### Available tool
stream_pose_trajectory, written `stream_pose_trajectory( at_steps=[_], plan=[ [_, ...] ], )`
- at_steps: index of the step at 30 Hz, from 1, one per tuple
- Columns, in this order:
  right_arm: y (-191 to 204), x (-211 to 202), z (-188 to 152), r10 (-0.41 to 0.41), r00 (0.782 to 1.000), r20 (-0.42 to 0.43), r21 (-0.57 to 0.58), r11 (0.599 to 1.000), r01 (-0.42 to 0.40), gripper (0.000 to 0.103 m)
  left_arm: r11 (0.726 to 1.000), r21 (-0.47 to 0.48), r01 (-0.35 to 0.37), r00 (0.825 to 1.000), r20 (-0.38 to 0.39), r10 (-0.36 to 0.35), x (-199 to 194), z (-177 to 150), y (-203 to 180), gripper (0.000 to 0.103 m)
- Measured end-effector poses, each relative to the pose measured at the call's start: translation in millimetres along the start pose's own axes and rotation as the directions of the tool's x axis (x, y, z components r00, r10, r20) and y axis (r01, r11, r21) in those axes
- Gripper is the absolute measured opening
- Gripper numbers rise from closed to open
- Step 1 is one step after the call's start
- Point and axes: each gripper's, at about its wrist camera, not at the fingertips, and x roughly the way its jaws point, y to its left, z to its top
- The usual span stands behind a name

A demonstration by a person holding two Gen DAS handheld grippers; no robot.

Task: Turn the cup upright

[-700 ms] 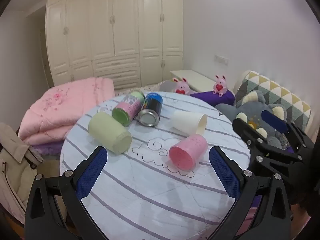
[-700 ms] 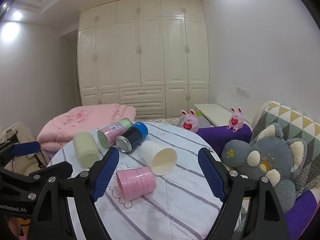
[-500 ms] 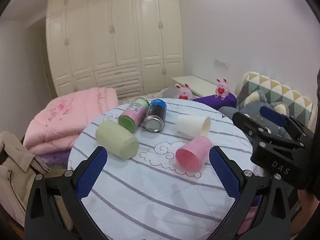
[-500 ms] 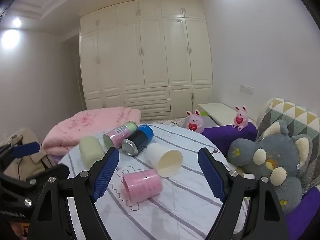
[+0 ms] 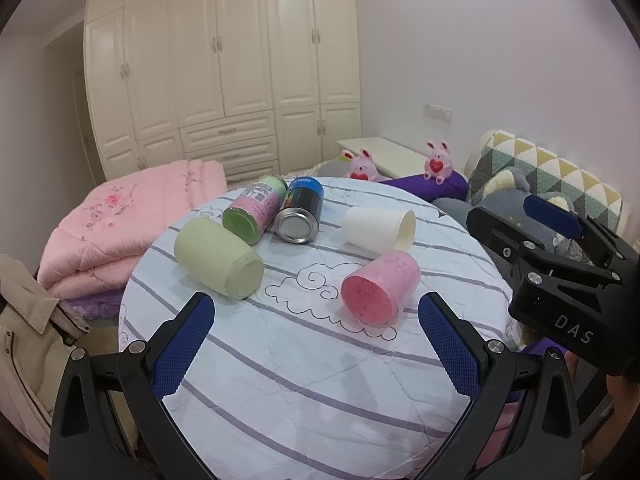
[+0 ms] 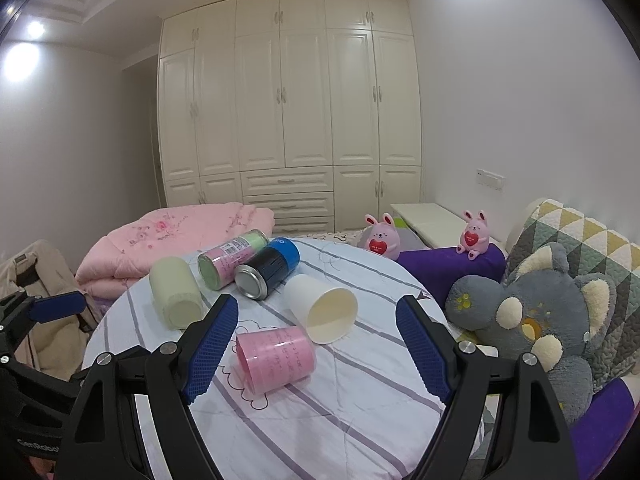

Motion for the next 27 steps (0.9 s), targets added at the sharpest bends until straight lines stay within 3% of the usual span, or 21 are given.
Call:
stream_pose_trajectory(
  at_steps=[27],
  plan=[
    [-1.2, -4.1, -1.3, -0.003, 1.000, 0.003, -0.002, 1.000, 0.003, 0.083, 0.999, -0.023, -0.029, 0.999, -0.023, 0.028, 9.0, -2.3, 3.5, 0.103]
  ],
)
